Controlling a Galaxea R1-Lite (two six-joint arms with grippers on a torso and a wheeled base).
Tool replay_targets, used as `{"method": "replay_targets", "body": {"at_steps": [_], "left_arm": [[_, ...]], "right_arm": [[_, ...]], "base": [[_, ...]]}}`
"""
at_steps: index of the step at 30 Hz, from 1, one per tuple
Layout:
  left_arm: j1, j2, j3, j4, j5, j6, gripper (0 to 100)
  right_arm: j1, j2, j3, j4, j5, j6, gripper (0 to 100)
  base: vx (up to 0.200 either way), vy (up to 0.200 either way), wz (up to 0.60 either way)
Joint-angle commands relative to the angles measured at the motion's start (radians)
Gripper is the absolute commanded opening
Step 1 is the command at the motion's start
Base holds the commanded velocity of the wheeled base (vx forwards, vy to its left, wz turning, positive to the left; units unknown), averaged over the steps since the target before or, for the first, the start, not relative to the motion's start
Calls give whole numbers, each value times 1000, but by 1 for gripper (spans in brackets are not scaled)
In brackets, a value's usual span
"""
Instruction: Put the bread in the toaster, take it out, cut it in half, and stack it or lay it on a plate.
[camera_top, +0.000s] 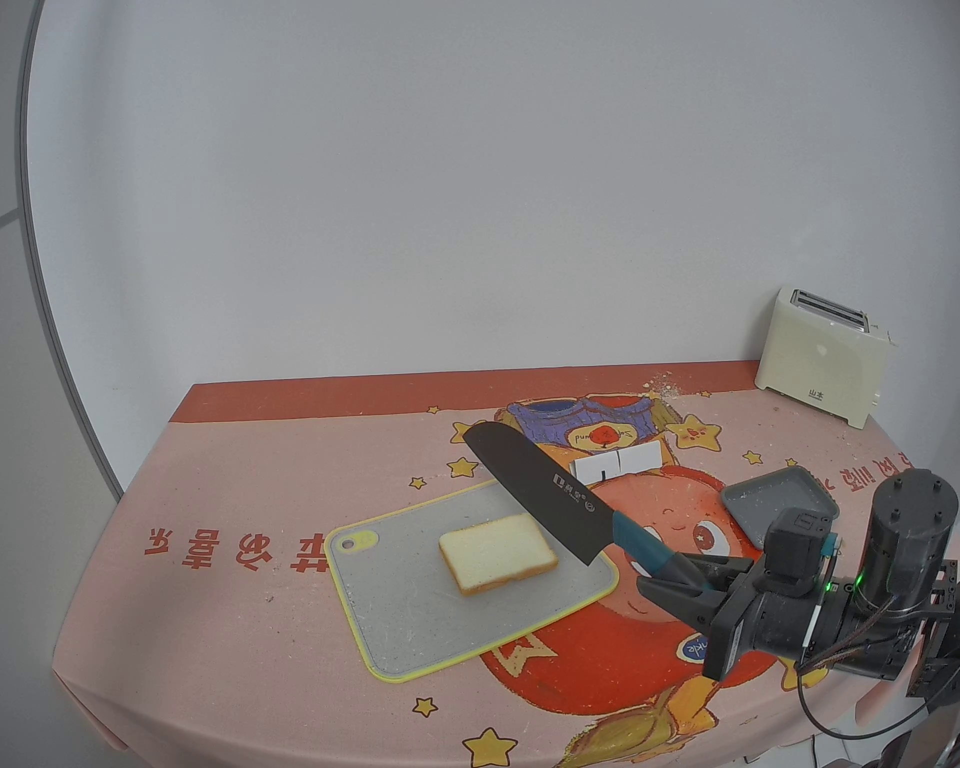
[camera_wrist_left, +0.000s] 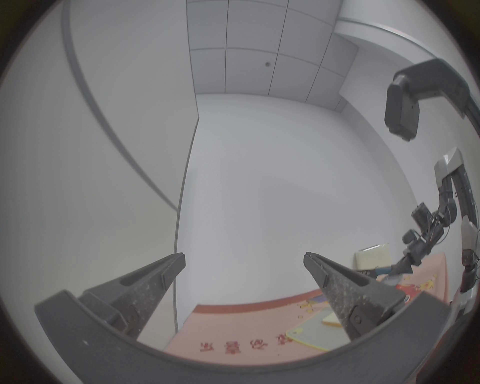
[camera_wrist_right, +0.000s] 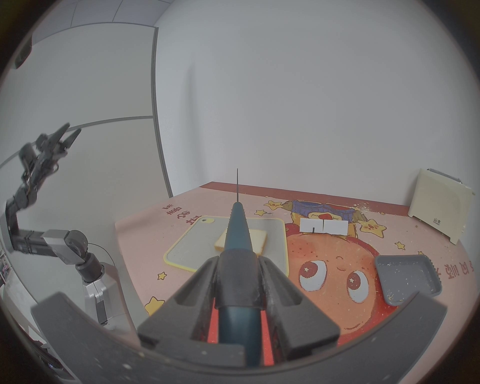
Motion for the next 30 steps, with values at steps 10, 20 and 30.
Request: {"method": "replay_targets", "body": {"at_steps": [10, 20, 30], "left_arm": [[-272, 565, -152, -111, -129, 81, 100], [-473, 800, -161, -260, 44, 67, 100], [-471, 917, -232, -295, 47, 64, 100]], "right_arm": [[-2, 38, 0, 0, 4, 10, 0], [8, 62, 6, 0, -1, 21, 0], [10, 87, 0, 0, -7, 19, 0]], "base": [[0, 0, 0], [0, 0, 0], [0, 0, 0]]}}
